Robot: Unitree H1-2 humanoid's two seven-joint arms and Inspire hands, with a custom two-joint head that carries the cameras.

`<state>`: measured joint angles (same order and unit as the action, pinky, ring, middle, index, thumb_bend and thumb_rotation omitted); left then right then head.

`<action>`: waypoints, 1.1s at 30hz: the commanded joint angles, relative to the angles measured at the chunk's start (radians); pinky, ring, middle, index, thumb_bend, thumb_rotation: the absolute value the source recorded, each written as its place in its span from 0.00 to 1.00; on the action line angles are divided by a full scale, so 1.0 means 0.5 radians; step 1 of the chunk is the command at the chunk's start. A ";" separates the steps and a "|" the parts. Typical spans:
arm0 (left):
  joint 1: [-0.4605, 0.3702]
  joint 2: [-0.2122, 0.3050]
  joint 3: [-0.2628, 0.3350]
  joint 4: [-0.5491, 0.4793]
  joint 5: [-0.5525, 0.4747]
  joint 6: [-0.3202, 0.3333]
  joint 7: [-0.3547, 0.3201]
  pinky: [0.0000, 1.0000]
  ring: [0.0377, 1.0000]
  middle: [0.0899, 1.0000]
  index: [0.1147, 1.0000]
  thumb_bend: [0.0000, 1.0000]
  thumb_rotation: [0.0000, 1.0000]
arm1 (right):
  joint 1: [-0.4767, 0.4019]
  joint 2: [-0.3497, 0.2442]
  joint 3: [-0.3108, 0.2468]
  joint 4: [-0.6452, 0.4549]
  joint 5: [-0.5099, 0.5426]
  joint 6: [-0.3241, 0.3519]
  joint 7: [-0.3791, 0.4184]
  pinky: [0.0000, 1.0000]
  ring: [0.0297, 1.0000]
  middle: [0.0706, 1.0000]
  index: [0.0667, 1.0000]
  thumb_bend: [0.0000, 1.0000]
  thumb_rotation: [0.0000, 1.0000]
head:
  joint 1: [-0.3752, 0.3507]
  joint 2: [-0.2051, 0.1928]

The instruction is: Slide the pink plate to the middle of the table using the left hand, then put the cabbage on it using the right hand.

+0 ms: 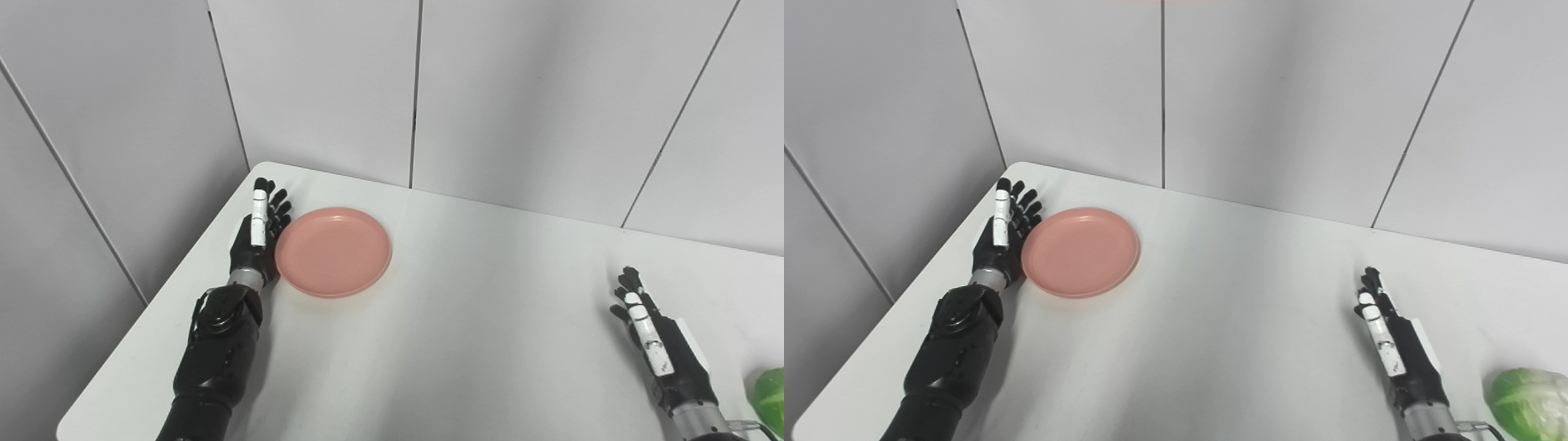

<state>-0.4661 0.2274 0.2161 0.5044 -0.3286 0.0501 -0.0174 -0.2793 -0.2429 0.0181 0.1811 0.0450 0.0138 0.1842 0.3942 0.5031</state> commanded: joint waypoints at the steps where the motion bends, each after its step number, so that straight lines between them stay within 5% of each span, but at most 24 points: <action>1: 0.009 -0.080 -0.077 -0.031 0.010 0.152 -0.073 0.96 0.97 0.96 0.96 0.81 0.99 | -0.002 0.004 0.008 -0.025 -0.005 0.018 0.014 1.00 0.98 0.99 1.00 0.28 1.00 | -0.010 0.002; 33: 0.215 -0.212 -0.597 -0.816 0.274 0.476 -0.262 1.00 0.98 0.97 0.99 0.80 1.00 | 0.009 0.034 0.042 -0.012 -0.123 0.021 -0.037 0.93 0.94 0.95 0.97 0.34 1.00 | -0.277 0.056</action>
<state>-0.3468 0.1371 -0.0669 0.1380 -0.2000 0.2829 -0.1301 -0.2781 -0.2306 0.0329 0.1739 -0.0105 0.0128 0.1610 0.2562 0.5307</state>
